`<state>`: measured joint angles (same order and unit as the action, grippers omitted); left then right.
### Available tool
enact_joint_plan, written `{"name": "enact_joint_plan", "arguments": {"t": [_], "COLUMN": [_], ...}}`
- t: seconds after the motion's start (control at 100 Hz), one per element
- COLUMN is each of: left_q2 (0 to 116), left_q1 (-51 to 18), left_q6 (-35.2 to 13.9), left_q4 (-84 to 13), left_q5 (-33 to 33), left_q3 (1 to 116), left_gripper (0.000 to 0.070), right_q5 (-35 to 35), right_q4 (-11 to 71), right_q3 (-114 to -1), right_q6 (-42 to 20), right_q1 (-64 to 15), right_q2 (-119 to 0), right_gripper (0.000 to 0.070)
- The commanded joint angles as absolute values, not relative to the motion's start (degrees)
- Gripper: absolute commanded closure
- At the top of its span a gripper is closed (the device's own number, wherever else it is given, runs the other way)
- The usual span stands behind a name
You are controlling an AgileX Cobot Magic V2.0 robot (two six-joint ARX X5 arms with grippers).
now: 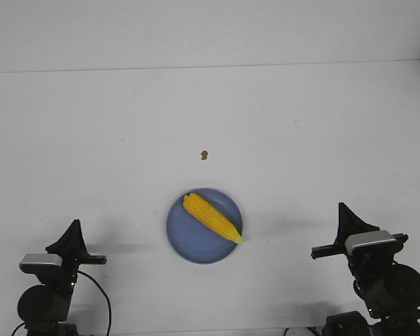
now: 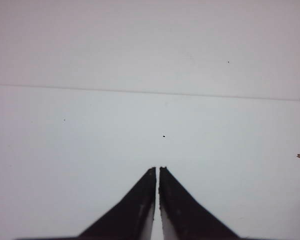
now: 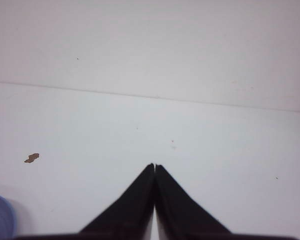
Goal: Place corn on plate with both arms
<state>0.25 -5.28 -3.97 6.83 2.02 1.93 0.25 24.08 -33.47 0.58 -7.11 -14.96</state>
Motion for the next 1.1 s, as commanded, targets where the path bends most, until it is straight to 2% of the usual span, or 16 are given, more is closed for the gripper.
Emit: {"name": "enact_joint_plan", "arguments": {"t": [0.0, 0.14, 0.43, 0.61, 1.0, 1.09], "left_q2": [0.19, 0.19, 0.19, 0.19, 0.19, 0.19], "left_q1": [-5.26, -5.26, -5.26, -5.26, -5.26, -5.26], "left_q6": [-4.14, -4.14, -4.14, -4.14, -4.14, -4.14], "left_q4": [7.53, 7.53, 7.51, 7.51, 7.49, 7.49], "left_q5": [2.13, 2.13, 2.13, 2.13, 2.13, 2.13], "left_q3": [0.8, 0.8, 0.8, 0.8, 0.8, 0.8], "left_gripper": [0.0688, 0.0688, 0.0688, 0.0688, 0.0688, 0.0688], "right_q5": [0.49, 0.54, 0.45, -0.1, -3.07, -3.22], "right_q4": [23.16, 20.75, 1.98, -1.39, -11.79, -11.11], "right_q3": [-33.52, -32.36, -16.95, -10.15, -0.84, -0.71], "right_q6": [0.03, 2.22, 1.15, 0.6, -0.75, -0.91], "right_q1": [-7.27, -6.98, -3.49, 0.05, 0.67, 0.64], "right_q2": [-14.98, -14.44, -5.08, 0.12, -0.08, -0.08], "right_gripper": [0.0698, 0.0698, 0.0698, 0.0698, 0.0698, 0.0698]}}
